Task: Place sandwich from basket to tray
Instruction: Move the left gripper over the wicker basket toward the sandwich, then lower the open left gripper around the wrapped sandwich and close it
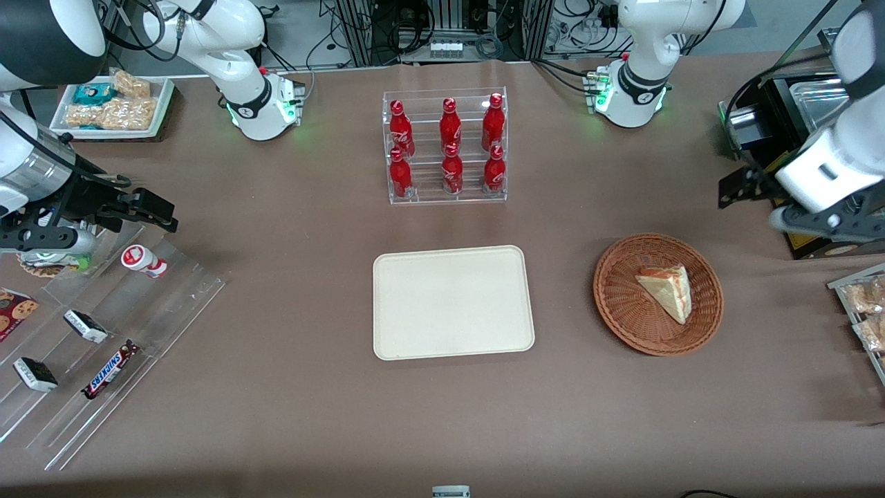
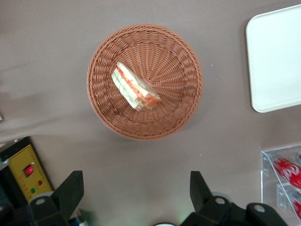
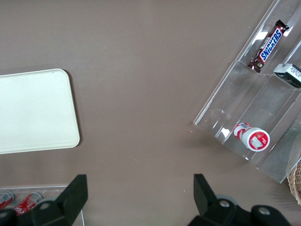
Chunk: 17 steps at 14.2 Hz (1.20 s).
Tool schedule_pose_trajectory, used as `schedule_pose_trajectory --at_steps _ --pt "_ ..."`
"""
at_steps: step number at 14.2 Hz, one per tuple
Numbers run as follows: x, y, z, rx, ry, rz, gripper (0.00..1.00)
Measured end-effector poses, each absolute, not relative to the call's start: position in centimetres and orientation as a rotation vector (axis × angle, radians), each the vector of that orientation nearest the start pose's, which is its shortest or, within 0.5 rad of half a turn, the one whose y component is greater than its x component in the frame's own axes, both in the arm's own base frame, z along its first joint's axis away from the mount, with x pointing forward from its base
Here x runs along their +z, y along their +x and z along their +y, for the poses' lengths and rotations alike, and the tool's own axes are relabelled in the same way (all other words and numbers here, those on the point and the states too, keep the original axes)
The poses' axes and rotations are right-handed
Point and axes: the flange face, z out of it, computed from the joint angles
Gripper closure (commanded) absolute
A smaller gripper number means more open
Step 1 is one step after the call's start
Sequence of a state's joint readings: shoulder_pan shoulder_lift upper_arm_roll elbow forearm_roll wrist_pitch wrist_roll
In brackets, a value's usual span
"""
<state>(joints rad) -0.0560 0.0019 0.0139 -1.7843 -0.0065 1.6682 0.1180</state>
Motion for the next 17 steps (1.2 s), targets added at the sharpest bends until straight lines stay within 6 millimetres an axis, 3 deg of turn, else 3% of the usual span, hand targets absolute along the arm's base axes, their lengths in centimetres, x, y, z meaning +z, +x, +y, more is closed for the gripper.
schedule_pose_trajectory --at_steps 3,6,10,12,13,16,17 --pt "44.6 55.0 -1.6 0.139 -3.142 0.079 0.00" --pt "38.1 54.2 -1.5 0.055 -3.134 -0.219 0.00" --pt "32.1 54.3 -1.8 -0.020 -2.992 -0.979 0.00" --pt "29.9 54.8 -1.9 -0.033 -2.938 -1.141 0.02" --pt "28.8 55.0 -1.9 -0.047 -2.926 -1.181 0.17" --pt "25.3 55.3 -1.9 -0.048 -2.889 -1.272 0.87" --pt "24.5 55.2 -1.9 -0.033 -2.877 -1.288 0.94"
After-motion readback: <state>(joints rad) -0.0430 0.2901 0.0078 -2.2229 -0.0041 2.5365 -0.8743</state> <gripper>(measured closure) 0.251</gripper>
